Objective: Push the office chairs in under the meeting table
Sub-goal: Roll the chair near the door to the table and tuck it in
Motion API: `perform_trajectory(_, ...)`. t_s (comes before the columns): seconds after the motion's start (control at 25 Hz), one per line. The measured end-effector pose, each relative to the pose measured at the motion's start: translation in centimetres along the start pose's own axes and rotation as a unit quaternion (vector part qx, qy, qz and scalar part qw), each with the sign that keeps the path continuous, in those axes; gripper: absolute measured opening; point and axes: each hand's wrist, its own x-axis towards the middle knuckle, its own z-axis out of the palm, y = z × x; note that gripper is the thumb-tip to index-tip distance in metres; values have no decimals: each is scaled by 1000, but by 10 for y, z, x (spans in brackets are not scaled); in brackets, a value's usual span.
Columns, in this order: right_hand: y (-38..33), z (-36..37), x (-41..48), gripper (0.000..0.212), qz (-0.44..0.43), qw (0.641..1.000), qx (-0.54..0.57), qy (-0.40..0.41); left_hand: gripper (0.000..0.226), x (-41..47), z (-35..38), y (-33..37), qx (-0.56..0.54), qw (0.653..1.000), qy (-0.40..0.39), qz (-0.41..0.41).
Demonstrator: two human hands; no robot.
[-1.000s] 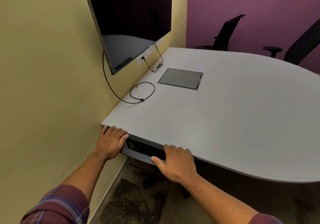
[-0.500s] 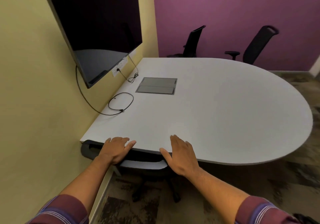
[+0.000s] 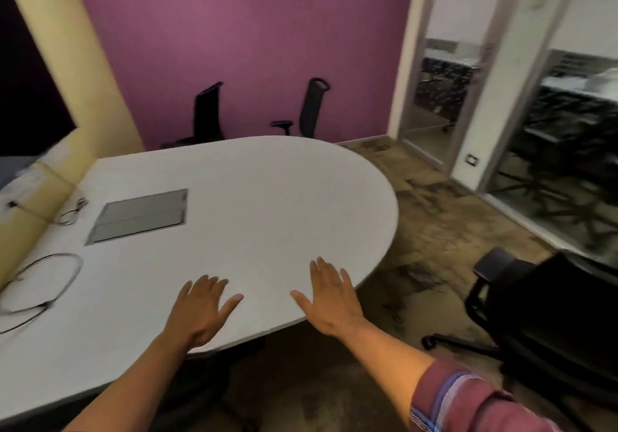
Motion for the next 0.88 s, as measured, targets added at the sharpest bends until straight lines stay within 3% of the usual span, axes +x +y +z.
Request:
perform_trajectory(0.12,73,-33,-20,98,73,996,-8,48,125,43,11,89,9,996,15,93)
perform_trajectory(0.16,74,-39,-16,100,76,996,-2,43,123,44,10,89,-3,996,16,89)
perform_trajectory(0.32,185,-81,-49,92,176,976,6,129,115,96,13,232,-6,979,14,204)
perform_trajectory(0.56,302,-129,-107,94,255,950,-26,178,110,119,19,391,-23,952,26,304)
perform_trajectory(0.88,470,-165,-230,103,403,884,-73,225,101,106,17,632,-38,894,42,444)
